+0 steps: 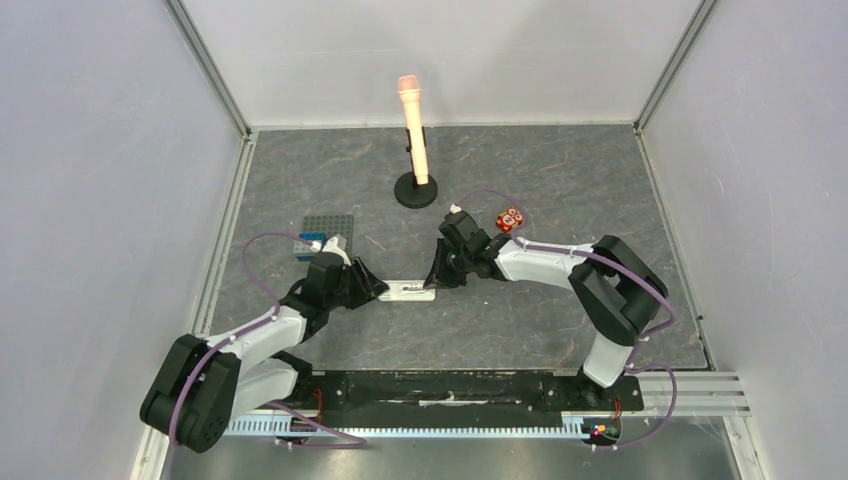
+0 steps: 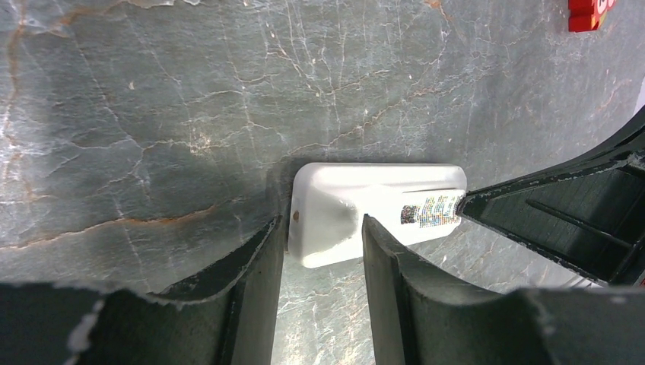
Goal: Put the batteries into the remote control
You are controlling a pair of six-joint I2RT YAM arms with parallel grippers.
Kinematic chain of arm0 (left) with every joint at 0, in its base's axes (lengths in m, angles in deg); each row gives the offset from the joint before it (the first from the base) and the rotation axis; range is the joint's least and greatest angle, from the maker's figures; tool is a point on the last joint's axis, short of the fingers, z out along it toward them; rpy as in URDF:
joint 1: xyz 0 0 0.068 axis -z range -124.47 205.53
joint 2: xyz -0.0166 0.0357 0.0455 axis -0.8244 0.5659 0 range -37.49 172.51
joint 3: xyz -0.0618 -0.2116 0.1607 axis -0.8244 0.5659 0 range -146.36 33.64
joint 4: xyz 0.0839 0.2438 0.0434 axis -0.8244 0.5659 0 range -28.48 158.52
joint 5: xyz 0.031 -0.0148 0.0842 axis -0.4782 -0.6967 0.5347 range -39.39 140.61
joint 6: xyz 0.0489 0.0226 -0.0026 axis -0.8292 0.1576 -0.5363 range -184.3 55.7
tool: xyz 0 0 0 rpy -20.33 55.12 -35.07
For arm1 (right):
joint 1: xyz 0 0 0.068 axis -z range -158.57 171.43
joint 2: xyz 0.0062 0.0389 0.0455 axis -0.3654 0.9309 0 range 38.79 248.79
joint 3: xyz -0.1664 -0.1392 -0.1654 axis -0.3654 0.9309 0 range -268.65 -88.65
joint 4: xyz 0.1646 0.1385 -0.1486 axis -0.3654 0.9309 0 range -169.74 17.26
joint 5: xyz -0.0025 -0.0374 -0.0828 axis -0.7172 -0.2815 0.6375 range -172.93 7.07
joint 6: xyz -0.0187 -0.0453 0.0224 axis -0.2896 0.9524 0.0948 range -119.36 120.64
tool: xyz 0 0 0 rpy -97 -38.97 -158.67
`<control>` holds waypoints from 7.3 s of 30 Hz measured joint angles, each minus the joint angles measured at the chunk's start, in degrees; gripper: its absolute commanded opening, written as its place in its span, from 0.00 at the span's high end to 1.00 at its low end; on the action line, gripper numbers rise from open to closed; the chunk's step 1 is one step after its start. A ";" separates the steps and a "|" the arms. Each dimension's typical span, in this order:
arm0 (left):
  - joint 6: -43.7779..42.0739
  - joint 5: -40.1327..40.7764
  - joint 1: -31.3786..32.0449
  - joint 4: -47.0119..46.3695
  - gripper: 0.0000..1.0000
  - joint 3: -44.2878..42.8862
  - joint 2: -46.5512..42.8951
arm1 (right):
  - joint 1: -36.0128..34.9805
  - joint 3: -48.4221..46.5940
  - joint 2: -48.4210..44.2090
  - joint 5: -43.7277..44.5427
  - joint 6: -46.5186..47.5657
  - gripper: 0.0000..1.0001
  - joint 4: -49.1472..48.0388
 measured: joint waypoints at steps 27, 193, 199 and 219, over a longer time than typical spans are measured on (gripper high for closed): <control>0.61 -1.68 -1.20 -14.12 0.80 4.33 4.50 | -0.52 2.71 -0.55 0.33 -4.20 1.00 -3.37; 13.84 7.67 17.31 -12.98 0.78 7.21 0.76 | -4.35 1.38 -4.20 12.61 14.69 0.89 4.17; 14.58 13.33 18.78 -13.44 0.78 7.08 0.11 | -5.44 -2.86 -3.96 14.95 15.52 0.78 13.33; 14.67 16.98 19.50 -8.79 0.73 6.71 -3.43 | -8.50 -8.63 -3.48 17.59 16.06 0.77 20.41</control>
